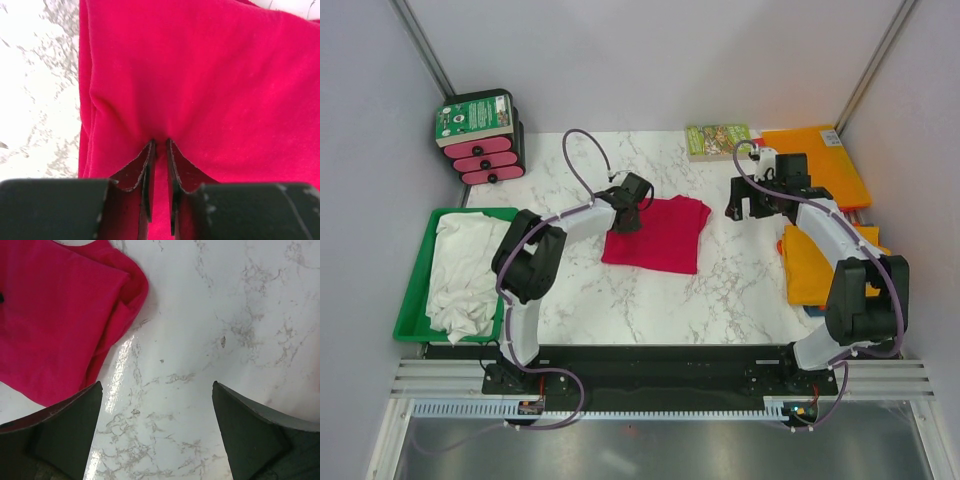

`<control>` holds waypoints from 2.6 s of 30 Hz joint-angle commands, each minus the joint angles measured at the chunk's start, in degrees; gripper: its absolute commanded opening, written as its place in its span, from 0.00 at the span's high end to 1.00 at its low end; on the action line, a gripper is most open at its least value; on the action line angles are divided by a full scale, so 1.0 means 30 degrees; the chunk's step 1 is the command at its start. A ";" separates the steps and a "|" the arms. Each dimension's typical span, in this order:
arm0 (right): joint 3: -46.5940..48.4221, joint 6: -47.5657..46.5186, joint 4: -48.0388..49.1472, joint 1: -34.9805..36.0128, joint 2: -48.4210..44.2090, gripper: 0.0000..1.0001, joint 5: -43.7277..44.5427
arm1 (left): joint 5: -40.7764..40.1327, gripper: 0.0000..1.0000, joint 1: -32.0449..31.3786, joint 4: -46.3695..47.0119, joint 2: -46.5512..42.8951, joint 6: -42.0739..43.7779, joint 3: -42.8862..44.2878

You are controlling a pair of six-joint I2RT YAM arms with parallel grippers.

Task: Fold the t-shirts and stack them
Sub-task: Put the neatly folded tshirt into the corner of the board with the right arm

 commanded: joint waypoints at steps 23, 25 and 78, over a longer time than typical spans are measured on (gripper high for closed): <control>-0.0416 0.2285 0.0074 0.3268 0.4518 0.02 0.0264 | 0.1685 0.80 -0.2386 -0.2030 0.1776 -0.3276 0.0614; -0.0417 0.2372 0.0132 0.3269 0.5042 0.02 0.0294 | 0.1655 0.80 -0.2386 -0.2205 0.1805 -0.3275 0.0819; -0.1559 0.2930 -0.1685 0.2478 0.6397 1.00 0.0088 | 0.0805 0.80 -0.2415 -0.3671 0.1689 -0.3041 0.1992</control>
